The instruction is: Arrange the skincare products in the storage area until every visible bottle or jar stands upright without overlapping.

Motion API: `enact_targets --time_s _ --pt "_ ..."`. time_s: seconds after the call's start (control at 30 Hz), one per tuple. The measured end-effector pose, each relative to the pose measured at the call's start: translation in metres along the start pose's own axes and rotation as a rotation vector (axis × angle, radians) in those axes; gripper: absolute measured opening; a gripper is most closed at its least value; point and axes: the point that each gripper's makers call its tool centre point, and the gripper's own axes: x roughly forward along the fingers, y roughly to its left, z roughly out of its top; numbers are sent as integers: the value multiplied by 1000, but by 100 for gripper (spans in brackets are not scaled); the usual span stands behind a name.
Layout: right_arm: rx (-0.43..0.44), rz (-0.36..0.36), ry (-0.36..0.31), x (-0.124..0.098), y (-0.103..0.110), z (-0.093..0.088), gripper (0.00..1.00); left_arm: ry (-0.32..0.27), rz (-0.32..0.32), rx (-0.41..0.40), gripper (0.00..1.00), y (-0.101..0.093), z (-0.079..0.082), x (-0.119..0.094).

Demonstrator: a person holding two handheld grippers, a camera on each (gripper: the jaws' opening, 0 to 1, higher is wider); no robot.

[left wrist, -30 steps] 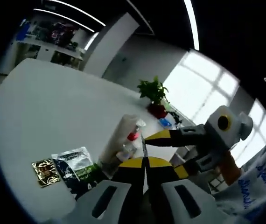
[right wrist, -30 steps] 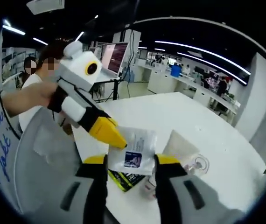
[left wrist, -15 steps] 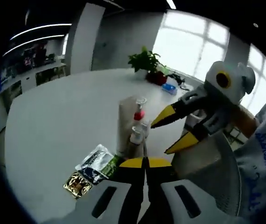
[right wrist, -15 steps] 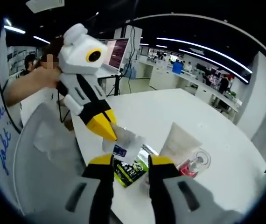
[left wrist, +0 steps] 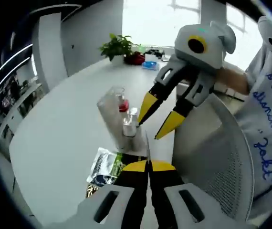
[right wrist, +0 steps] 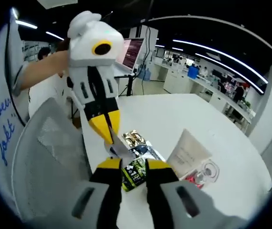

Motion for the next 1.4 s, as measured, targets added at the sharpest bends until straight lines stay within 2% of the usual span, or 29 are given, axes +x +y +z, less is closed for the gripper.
enact_targets --time_s 0.3,0.63,1.03,1.2,1.4 --pt "-35 83 45 10 19 -6 15 35 -34 161 0 -9 3 5" --pt "-33 128 50 12 30 -11 3 47 -26 224 0 -8 1 6" --pt "-57 140 47 11 32 -14 1 11 -13 198 1 -4 2 8" --pt "-50 148 23 7 31 -12 1 26 -14 193 3 -1 -6 10" --pt "-29 164 -5 3 32 -10 1 15 -24 156 3 0 -13 12"
